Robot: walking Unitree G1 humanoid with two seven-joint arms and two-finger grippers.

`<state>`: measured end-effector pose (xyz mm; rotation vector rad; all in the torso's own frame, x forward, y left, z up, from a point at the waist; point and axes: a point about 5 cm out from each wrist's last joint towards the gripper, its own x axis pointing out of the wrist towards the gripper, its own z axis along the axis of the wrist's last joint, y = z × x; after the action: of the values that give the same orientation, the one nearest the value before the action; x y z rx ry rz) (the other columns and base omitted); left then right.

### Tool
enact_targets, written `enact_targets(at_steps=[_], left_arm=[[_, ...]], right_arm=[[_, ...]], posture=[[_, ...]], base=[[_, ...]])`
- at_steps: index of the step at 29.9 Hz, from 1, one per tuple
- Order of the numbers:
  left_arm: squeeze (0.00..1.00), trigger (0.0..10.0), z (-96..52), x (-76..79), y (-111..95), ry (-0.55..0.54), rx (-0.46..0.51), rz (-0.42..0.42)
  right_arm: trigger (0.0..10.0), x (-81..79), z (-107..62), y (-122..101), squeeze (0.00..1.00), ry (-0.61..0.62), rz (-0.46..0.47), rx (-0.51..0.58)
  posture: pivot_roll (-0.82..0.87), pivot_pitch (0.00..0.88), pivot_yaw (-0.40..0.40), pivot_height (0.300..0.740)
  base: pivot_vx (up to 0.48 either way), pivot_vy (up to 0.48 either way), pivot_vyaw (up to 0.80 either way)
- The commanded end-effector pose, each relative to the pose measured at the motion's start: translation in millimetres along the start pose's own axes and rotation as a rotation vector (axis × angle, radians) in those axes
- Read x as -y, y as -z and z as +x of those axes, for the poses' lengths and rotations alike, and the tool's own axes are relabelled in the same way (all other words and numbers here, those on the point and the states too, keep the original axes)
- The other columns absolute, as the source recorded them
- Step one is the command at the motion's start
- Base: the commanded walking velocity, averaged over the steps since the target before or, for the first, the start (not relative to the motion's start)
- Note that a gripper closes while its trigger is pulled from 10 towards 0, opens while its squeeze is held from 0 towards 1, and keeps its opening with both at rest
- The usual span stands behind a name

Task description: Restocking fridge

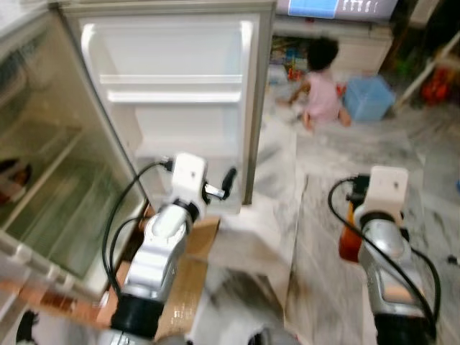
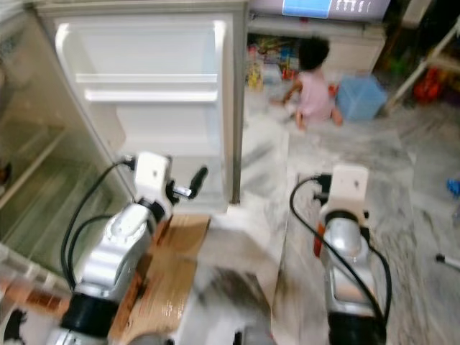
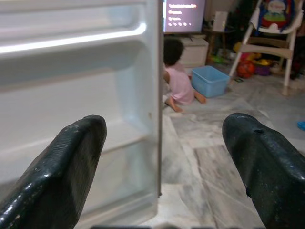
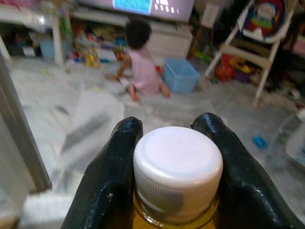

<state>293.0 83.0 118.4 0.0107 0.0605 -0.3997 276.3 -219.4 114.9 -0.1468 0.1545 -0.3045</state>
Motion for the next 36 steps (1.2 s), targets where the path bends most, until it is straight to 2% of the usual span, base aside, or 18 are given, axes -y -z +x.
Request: enact_targets(at_steps=[1,11,22,31,36], left_arm=[[0.00,10.0,-2.5,-7.7,1,-0.035,-0.006,0.015],[0.00,10.0,-3.7,-9.6,8,-0.083,-0.040,0.042],[0.00,10.0,-4.0,-15.6,14,-0.147,-0.073,0.071],[0.00,10.0,-6.8,-28.7,21,-0.249,-0.109,0.090],[0.00,10.0,-10.1,-42.2,25,-0.362,-0.121,0.075]], right_arm=[[10.0,-9.5,1.7,-10,0.00,-0.039,0.018,0.043],[10.0,-12.4,6.1,-14,0.00,-0.067,0.044,0.060],[10.0,-20.9,10.7,-20,0.00,-0.117,0.038,0.097],[10.0,-30.0,14.0,-27,0.00,-0.163,0.059,0.127],[10.0,-38.2,13.4,-31,0.00,-0.221,0.073,0.157]], posture=[[0.03,0.022,-0.028,0.740],[0.03,0.013,-0.028,0.740],[0.03,0.000,-0.027,0.740],[0.04,0.000,-0.033,0.740],[0.03,0.000,-0.032,0.740]], base=[[0.386,-0.281,0.00],[0.370,-0.300,0.00],[0.000,-0.434,0.00],[0.000,-0.430,0.71],[0.364,-0.212,0.80]])
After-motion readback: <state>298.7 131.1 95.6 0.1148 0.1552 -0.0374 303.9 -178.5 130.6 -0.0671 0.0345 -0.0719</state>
